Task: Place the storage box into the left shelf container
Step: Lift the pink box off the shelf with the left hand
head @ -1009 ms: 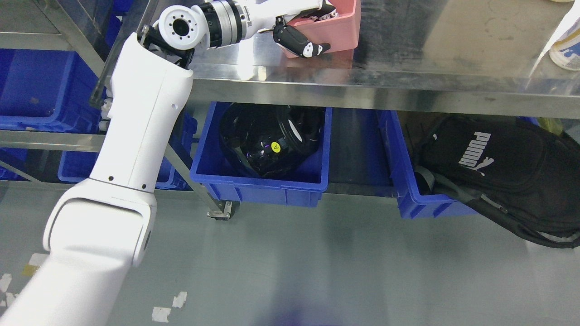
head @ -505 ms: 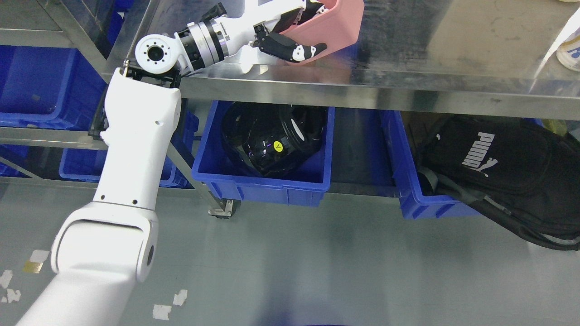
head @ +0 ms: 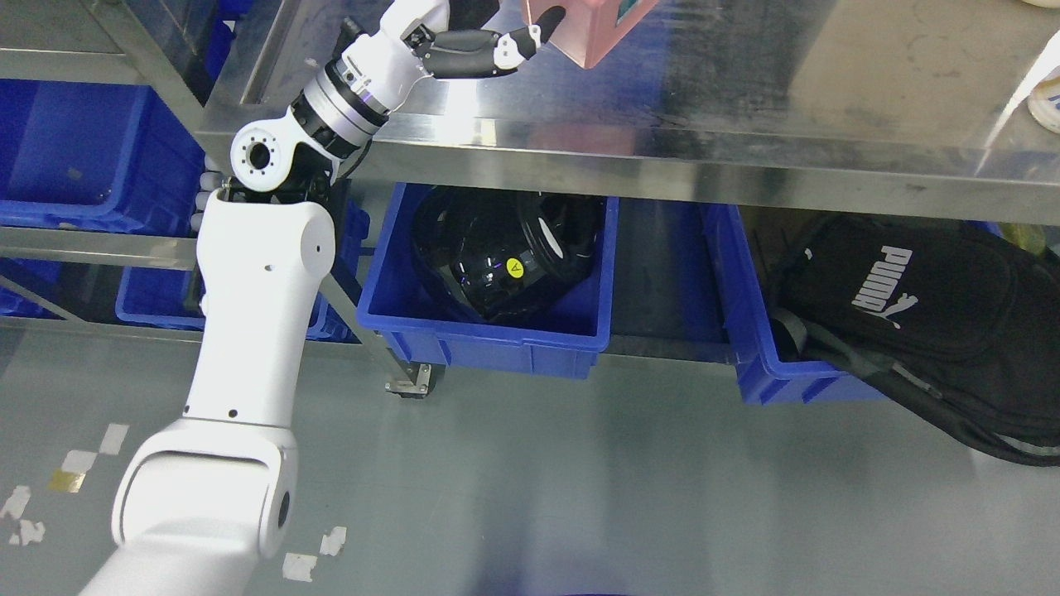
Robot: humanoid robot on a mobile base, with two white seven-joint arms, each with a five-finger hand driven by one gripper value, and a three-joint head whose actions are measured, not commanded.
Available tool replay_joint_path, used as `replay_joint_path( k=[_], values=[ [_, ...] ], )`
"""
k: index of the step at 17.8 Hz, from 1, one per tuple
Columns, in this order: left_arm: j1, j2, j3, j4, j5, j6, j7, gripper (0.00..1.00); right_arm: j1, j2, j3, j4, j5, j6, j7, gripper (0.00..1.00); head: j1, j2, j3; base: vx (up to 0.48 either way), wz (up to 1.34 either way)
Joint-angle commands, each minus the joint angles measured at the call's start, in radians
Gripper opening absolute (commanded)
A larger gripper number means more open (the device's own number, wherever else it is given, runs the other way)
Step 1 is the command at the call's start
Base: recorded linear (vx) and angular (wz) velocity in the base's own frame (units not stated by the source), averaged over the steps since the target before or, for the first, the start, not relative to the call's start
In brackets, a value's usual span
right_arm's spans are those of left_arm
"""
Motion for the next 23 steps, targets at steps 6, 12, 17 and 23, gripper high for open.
replay_joint_path(
  k=[6, 12, 17, 23],
  values=[
    [0.428, 0.017, -0.196, -0.584, 0.105, -0.168, 0.273, 0.01, -0.005, -0.017, 0.0, -0.017, -0.021, 0.003, 0.002, 1.0, 0.0, 0.0, 0.0, -0.024, 0.55],
    [0.657, 0.017, -0.089, -0.596, 0.1, -0.276, 0.275, 0.01, -0.005, -0.017, 0.0, -0.017, -0.021, 0.003, 0.002, 1.0, 0.0, 0.0, 0.0, -0.054, 0.82],
    [0.806, 0.017, 0.04, -0.596, 0.1, -0.349, 0.273, 0.01, -0.003, -0.017, 0.0, -0.017, -0.021, 0.004, 0.002, 1.0, 0.0, 0.0, 0.0, 0.008, 1.06],
    [0.909, 0.017, 0.029, -0.593, 0.102, -0.349, 0.275, 0.01, -0.003, -0.017, 0.0, -0.017, -0.021, 0.004, 0.002, 1.0, 0.0, 0.001, 0.0, 0.13, 1.05]
  ],
)
